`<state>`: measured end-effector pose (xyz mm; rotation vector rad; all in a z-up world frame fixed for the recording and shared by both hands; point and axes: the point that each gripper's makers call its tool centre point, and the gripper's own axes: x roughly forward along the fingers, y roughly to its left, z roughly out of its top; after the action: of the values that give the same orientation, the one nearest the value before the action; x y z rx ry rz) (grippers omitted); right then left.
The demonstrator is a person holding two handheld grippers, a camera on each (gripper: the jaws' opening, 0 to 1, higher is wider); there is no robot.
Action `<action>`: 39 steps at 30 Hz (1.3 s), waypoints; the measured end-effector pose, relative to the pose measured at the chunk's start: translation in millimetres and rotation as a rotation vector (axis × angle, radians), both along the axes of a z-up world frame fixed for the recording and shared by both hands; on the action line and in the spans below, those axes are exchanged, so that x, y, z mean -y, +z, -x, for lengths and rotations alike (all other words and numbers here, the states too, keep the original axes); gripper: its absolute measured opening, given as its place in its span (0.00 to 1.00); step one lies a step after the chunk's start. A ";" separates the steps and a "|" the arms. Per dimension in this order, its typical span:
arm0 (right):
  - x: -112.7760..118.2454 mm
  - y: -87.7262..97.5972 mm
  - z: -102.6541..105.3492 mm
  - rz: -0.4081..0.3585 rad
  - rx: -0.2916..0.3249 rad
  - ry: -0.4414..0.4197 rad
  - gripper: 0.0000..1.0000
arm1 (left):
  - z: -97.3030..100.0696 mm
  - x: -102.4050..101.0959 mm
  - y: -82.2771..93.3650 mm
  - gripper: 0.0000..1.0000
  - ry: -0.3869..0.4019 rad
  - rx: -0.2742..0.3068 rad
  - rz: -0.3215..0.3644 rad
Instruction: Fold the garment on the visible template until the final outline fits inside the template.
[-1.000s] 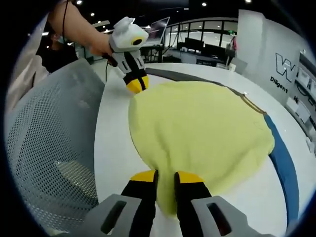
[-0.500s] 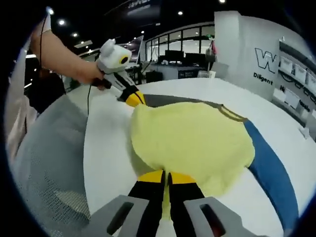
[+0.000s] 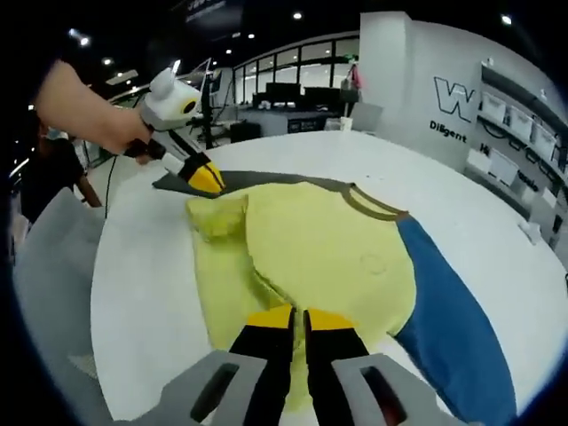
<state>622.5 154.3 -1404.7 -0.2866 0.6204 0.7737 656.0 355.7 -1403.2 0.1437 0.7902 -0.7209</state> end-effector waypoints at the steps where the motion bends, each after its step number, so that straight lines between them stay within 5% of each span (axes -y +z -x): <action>1: 0.6 0.9 -2.8 0.000 0.004 -0.010 0.02 | 1.0 -0.9 0.7 0.04 -0.004 0.005 -0.001; 9: 7.6 3.5 7.3 -0.015 0.004 -0.037 0.09 | 34.7 21.6 0.2 0.25 -0.275 0.106 -0.066; 13: 12.8 2.2 26.0 -0.028 -0.001 -0.049 0.11 | 49.1 46.1 -11.4 0.26 -0.437 0.141 -0.127; 17: 18.4 -0.7 42.9 -0.034 -0.012 -0.076 0.13 | 51.9 64.4 -21.9 0.25 -0.500 0.147 -0.160; 30: 18.2 -15.9 102.5 -0.060 -0.069 -0.097 0.16 | 44.8 67.3 -38.7 0.10 -0.495 0.101 -0.190; 39: 16.8 -26.8 109.7 -0.077 -0.108 -0.123 0.16 | 45.4 68.8 -33.6 0.02 -0.472 0.090 -0.161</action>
<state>512.8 137.5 -1431.5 -0.1360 0.7016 0.6963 610.6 286.9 -1436.8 0.5168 0.7343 -1.0865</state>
